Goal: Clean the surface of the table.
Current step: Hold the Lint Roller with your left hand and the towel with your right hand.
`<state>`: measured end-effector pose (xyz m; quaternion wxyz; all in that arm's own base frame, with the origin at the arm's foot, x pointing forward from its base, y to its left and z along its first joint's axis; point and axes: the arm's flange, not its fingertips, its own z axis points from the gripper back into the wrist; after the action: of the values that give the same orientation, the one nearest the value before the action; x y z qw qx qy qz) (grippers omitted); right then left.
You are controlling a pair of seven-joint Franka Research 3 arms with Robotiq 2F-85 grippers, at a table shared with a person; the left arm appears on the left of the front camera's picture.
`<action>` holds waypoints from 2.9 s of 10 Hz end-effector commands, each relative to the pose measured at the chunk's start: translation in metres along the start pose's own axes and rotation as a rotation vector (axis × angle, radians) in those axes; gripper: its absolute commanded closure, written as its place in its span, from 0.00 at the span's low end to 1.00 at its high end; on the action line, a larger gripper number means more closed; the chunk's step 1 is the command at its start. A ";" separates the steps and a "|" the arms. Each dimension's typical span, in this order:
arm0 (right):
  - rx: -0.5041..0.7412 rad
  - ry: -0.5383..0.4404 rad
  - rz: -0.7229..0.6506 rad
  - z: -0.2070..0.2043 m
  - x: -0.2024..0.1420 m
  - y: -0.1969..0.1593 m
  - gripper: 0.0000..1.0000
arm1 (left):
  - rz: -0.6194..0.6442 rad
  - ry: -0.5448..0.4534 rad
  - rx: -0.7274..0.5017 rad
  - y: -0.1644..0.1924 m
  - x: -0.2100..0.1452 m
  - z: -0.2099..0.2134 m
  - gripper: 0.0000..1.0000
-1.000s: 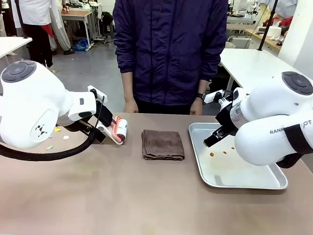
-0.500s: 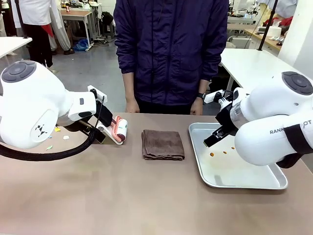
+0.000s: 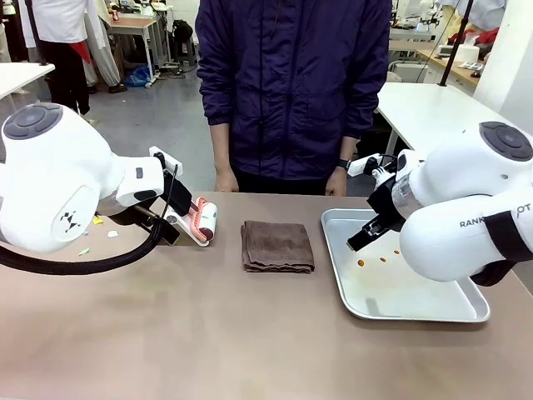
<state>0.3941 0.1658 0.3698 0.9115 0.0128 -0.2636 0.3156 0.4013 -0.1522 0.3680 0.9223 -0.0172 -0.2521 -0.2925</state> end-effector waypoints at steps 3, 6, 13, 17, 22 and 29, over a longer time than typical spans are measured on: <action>0.140 0.106 -0.277 0.069 0.005 -0.013 0.00 | 0.144 0.160 -0.351 0.021 -0.013 0.067 0.00; 0.363 0.063 -0.493 0.121 -0.012 -0.041 0.00 | 0.413 0.139 -0.392 0.056 -0.033 0.113 0.00; 0.758 -0.189 -1.222 0.154 -0.161 -0.160 0.00 | 0.970 -0.332 -0.961 0.205 -0.179 0.119 0.00; 0.784 -0.314 -1.382 0.127 -0.213 -0.198 0.00 | 1.180 -0.412 -0.962 0.186 -0.189 0.095 0.00; 0.768 -0.239 -1.392 0.151 -0.197 -0.226 0.00 | 1.161 -0.370 -0.982 0.222 -0.199 0.101 0.00; 0.461 -0.184 -1.095 0.147 -0.110 -0.170 0.00 | 0.933 -0.238 -0.908 0.202 -0.124 0.110 0.00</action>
<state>0.3463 -0.1065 0.4577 0.8578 0.4321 -0.1965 -0.1969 0.3615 0.1179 0.4114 0.7919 -0.5750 -0.1769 0.1050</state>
